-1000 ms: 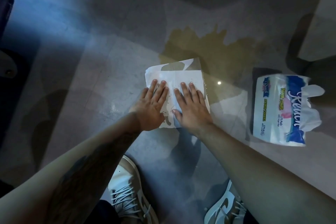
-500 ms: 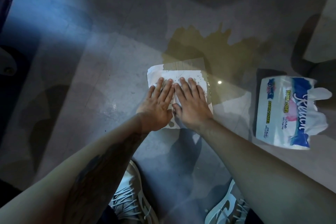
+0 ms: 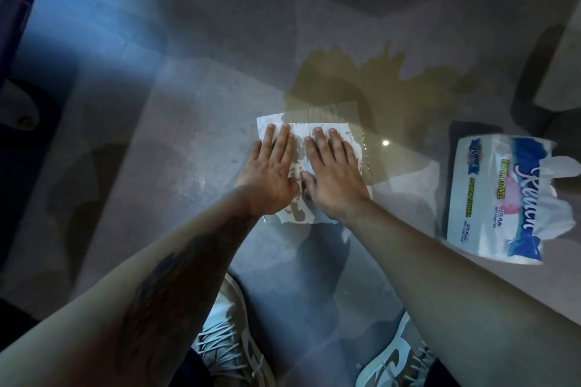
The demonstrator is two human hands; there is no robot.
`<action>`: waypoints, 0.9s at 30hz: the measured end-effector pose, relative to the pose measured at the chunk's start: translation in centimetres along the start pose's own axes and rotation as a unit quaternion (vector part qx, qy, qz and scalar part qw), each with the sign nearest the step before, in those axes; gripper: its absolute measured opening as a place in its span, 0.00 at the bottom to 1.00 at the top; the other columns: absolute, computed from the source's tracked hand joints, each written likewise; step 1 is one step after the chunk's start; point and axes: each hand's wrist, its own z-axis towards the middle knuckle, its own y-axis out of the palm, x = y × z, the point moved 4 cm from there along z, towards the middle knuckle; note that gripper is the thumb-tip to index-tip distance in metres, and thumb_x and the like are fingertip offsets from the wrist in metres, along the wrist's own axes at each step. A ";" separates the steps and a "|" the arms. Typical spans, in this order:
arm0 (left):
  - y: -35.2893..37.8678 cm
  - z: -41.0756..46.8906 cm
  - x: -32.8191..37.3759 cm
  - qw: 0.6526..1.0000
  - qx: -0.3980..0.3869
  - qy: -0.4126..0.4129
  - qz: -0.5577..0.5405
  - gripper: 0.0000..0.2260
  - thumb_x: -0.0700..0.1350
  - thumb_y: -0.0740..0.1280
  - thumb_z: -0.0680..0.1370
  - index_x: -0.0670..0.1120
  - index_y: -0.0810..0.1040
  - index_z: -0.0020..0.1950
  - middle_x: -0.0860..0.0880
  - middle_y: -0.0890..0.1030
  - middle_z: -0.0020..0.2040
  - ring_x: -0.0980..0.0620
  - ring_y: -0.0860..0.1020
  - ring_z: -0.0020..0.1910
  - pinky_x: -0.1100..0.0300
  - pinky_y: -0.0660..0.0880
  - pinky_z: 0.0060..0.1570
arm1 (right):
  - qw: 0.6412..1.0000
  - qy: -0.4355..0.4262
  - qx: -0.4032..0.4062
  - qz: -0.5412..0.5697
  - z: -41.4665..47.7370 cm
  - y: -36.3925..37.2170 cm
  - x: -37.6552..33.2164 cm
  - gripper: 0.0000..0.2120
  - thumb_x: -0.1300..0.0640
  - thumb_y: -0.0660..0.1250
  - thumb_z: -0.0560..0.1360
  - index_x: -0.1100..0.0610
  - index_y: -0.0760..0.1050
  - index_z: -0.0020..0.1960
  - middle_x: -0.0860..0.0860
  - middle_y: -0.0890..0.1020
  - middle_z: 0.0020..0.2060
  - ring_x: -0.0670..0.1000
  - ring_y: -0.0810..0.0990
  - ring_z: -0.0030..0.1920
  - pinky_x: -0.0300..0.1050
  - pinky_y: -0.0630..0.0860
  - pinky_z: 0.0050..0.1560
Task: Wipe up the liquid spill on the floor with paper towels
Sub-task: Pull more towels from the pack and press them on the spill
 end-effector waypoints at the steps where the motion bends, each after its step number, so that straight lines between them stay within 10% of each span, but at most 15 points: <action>1: -0.3 0.1 0.0 1.000 -0.002 0.000 -0.002 0.35 0.59 0.43 0.80 0.41 0.34 0.79 0.42 0.30 0.78 0.40 0.32 0.78 0.42 0.45 0.78 | 1.000 0.002 0.005 0.004 0.0 -0.3 0.0 0.32 0.44 0.52 0.82 0.55 0.49 0.81 0.54 0.48 0.81 0.58 0.43 0.80 0.58 0.47 0.79; 17: -0.2 -2.4 -0.1 0.999 0.051 -0.016 0.002 0.35 0.60 0.48 0.81 0.45 0.37 0.81 0.44 0.33 0.80 0.41 0.33 0.78 0.40 0.46 0.77 | 0.998 -0.051 0.016 0.021 -2.3 -0.7 -0.3 0.31 0.46 0.47 0.78 0.54 0.58 0.79 0.55 0.52 0.81 0.59 0.46 0.80 0.60 0.46 0.79; 27: 1.2 -3.4 0.1 1.000 0.013 0.000 -0.014 0.33 0.58 0.50 0.82 0.48 0.40 0.81 0.46 0.35 0.80 0.43 0.34 0.78 0.40 0.44 0.77 | 0.998 0.001 0.023 0.054 -3.4 -0.3 0.0 0.26 0.50 0.62 0.77 0.54 0.66 0.74 0.54 0.59 0.78 0.59 0.52 0.79 0.62 0.55 0.76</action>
